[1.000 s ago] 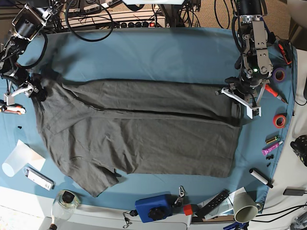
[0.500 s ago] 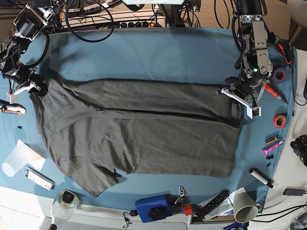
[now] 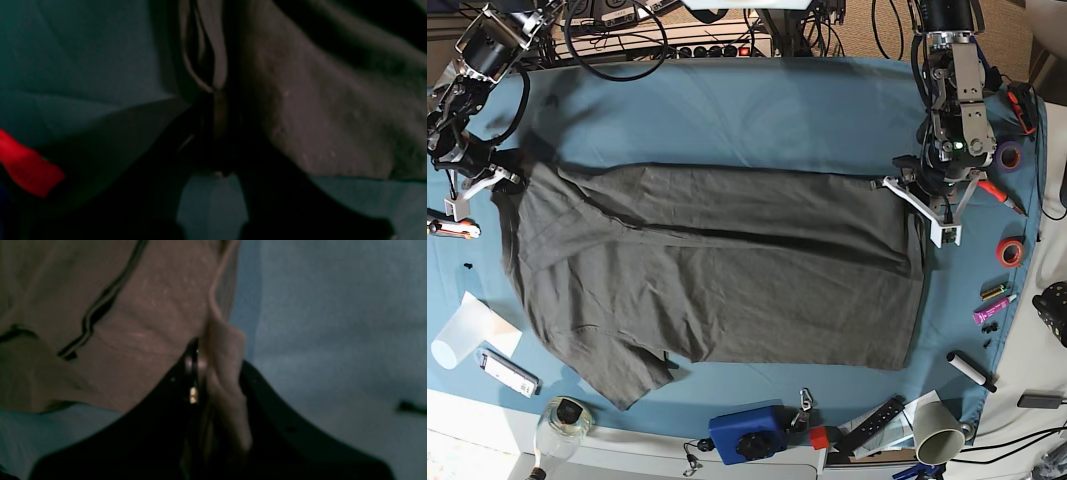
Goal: Fold the T-shirt properly
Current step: 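Grasp the folded edge with the left gripper beside the right, then drag the folded shirt away from the robot with both grippers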
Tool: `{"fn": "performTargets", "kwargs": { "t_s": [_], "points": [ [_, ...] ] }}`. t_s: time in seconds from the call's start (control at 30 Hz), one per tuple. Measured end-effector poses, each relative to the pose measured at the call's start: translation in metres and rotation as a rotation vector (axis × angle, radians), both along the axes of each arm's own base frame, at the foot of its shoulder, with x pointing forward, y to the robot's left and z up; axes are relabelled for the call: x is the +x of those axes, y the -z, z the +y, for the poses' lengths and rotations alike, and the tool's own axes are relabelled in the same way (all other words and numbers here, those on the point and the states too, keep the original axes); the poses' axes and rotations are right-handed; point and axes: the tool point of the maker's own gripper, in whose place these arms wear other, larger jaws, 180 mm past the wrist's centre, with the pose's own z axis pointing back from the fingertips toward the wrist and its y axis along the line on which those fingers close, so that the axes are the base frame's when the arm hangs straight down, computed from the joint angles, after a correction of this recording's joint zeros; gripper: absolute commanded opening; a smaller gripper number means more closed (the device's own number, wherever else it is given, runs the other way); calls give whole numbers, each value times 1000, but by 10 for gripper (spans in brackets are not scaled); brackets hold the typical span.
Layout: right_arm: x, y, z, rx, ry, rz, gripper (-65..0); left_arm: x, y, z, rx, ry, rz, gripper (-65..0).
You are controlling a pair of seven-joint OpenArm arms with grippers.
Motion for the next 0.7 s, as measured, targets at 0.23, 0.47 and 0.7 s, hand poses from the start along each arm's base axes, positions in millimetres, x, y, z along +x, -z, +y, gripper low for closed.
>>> {"fn": "performTargets", "kwargs": {
  "t_s": [0.23, 0.47, 0.7],
  "points": [
    [2, -15, -1, -49, -19, 1, -650, -6, 1, 16, 44, 12, 39, -650],
    [-6, -21, -11, -137, -15, 43, -650, -11, 2, 23, 55, 13, 64, -650],
    [-24, -19, -9, -170, -36, 79, -650, -38, 1, 35, 75, -3, 86, -650]
  ]
}}
